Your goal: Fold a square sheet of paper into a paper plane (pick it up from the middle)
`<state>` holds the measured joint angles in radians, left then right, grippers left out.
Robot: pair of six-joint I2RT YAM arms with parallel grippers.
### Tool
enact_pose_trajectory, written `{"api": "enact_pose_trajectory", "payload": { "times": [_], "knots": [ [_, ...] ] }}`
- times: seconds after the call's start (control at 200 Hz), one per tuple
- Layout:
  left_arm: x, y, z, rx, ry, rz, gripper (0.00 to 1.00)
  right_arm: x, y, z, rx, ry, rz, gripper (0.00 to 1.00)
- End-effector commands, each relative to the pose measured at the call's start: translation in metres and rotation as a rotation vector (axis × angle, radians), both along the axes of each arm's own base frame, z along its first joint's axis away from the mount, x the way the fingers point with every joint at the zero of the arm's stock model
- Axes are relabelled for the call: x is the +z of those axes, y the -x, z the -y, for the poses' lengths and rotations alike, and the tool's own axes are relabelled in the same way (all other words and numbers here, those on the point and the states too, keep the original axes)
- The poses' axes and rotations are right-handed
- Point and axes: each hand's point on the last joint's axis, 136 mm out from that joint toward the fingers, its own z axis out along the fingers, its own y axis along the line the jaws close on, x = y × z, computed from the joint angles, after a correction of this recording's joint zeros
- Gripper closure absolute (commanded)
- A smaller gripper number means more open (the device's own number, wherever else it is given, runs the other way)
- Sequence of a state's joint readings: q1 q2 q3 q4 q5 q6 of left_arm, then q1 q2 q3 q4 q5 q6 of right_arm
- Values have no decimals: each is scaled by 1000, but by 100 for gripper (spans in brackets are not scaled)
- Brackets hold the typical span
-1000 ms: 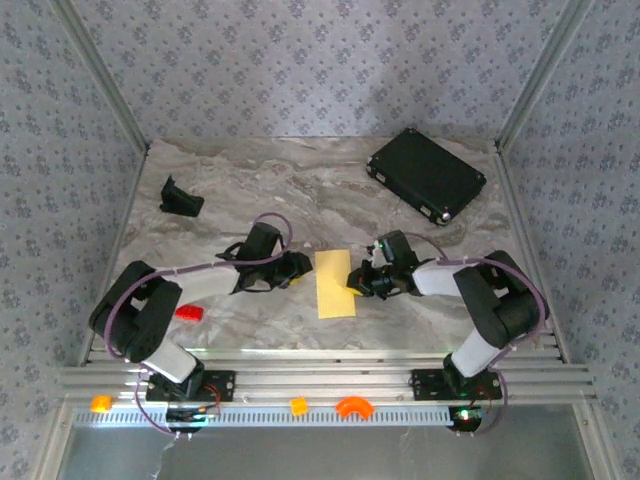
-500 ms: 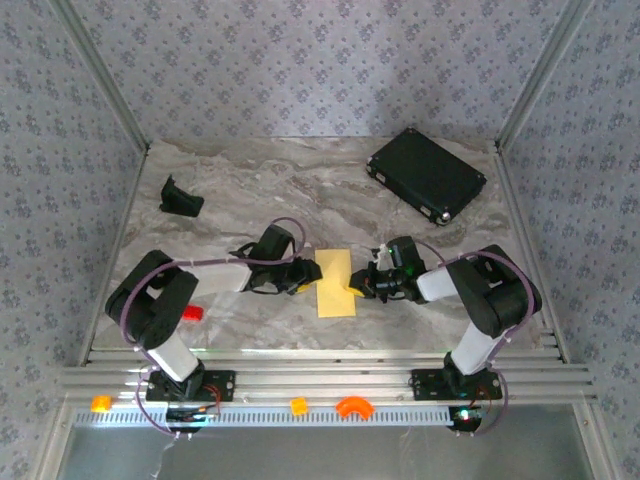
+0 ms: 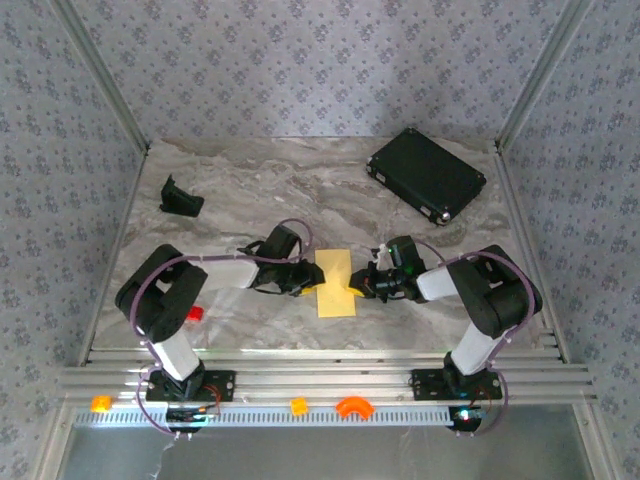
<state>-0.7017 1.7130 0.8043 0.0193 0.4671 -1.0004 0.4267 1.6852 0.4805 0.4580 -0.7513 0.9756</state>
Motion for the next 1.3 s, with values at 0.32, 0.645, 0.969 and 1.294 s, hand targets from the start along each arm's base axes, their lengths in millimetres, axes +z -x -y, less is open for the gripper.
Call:
{"api": "enact_pose_trajectory", "payload": {
  "times": [0.32,0.645,0.969,1.294],
  "knots": [
    [6,2,5,-25,-2,19,76,-36,14,23,-55,148,-110,97],
    [18,2,3,-4,20,42,96,-4,-2,9,-34,74,-20,91],
    [35,-3,-3,-1,66,40,100,53,0,18,59,270,274,69],
    [37,-3,-2,-21,68,39,100,48,11,23,110,432,433,69]
  ]
}}
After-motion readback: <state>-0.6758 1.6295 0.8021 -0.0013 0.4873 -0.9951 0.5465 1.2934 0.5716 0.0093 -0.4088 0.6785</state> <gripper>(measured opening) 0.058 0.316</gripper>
